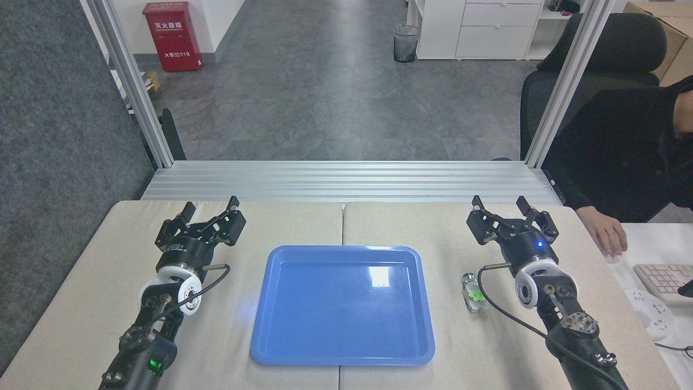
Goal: Pick up switch part and place in tray
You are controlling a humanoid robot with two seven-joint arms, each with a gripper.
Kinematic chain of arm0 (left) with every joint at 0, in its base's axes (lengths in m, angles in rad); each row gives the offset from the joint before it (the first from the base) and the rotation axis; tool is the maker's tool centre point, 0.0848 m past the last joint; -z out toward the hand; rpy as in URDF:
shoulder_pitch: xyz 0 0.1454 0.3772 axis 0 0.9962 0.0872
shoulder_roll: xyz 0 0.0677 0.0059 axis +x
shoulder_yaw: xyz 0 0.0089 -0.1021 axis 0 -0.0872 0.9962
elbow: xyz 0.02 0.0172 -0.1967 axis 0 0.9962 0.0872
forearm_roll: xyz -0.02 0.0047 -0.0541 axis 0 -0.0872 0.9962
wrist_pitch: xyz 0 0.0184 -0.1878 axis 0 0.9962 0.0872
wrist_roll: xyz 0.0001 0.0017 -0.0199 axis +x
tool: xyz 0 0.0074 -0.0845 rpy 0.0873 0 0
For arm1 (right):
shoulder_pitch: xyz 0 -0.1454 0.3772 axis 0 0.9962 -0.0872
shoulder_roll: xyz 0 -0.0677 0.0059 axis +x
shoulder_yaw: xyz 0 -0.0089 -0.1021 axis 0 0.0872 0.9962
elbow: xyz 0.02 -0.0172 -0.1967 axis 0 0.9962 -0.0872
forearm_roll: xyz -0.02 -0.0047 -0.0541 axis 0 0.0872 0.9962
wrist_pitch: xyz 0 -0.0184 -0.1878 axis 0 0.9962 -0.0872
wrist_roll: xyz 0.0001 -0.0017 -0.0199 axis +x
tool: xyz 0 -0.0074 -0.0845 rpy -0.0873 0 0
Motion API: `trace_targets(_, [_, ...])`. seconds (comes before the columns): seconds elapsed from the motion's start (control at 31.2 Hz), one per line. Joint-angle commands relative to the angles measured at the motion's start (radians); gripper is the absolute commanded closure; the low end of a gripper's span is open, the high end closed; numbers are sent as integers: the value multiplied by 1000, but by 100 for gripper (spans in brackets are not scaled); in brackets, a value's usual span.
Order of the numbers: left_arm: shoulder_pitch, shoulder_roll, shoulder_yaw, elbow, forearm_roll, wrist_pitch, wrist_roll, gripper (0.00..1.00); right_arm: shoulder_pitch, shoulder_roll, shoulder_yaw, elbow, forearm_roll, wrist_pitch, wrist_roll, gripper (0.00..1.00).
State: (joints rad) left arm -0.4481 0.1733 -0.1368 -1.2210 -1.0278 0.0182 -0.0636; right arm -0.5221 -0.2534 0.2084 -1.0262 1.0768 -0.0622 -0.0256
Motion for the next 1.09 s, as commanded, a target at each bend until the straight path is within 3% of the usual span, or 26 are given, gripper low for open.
trace_targets(0.0, [-1, 0, 0, 0, 0, 0, 1, 0, 1, 0, 0, 0, 0, 1, 0, 2])
trace_targets(1.06, [-1, 0, -1, 0, 0, 0, 1, 0, -1, -1, 0, 0, 2, -1, 0, 2])
